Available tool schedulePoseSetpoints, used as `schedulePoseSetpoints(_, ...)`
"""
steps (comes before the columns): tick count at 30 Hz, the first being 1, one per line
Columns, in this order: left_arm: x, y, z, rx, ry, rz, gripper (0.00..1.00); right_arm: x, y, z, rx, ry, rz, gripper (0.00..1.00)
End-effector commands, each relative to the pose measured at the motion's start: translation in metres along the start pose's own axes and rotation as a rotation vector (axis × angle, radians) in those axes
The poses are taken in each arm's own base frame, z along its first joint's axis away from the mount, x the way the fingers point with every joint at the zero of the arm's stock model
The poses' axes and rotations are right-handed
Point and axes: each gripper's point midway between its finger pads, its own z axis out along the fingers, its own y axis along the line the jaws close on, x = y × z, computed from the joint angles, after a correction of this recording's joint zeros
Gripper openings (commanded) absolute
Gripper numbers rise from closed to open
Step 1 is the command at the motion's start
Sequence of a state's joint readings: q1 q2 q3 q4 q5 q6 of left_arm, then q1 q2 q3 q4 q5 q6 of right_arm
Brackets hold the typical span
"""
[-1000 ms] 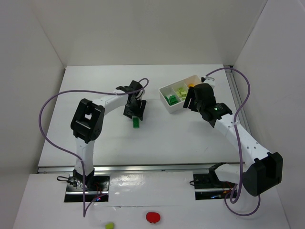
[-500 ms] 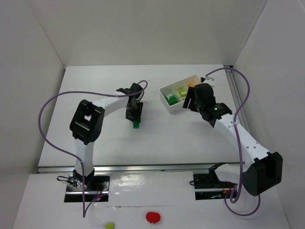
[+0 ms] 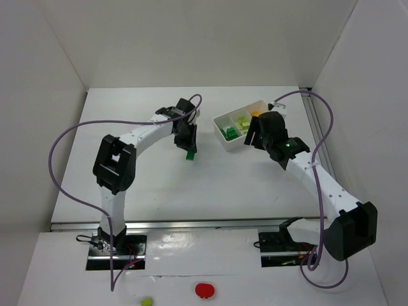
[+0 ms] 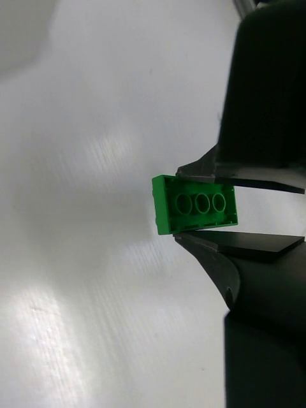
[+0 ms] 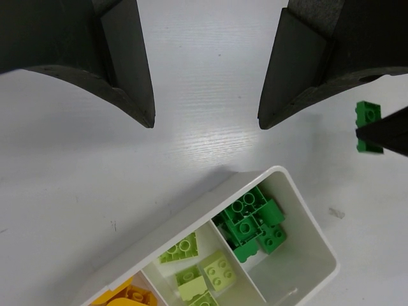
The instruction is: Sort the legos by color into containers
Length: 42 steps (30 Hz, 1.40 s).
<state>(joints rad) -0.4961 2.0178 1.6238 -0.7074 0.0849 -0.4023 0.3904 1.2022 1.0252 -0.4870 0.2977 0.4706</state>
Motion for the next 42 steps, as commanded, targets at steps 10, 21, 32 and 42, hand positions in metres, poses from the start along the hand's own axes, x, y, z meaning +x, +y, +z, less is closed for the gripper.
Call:
schedulePoseSetpoints(10, -0.098, -0.093, -0.077, 0.321, -0.261, 0.078, 0.0, -0.02, 0.004, -0.008, -0.014, -0.089, 0.035, 0.73)
schedulePoseSetpoints(21, -0.115, -0.122, -0.047, 0.38, -0.286, 0.094, 0.0, -0.017, -0.008, -0.012, 0.034, -0.104, 0.061, 0.73)
schedulePoseSetpoints(32, -0.133, -0.138, -0.025, 0.418, -0.292, 0.076, 0.02, -0.015, -0.007, -0.01, 0.031, -0.092, 0.057, 0.73)
schedulePoseSetpoints(42, -0.155, -0.146, -0.002, 0.469, -0.32, 0.048, 0.32, -0.015, -0.014, -0.013, 0.064, -0.1, 0.037, 0.73)
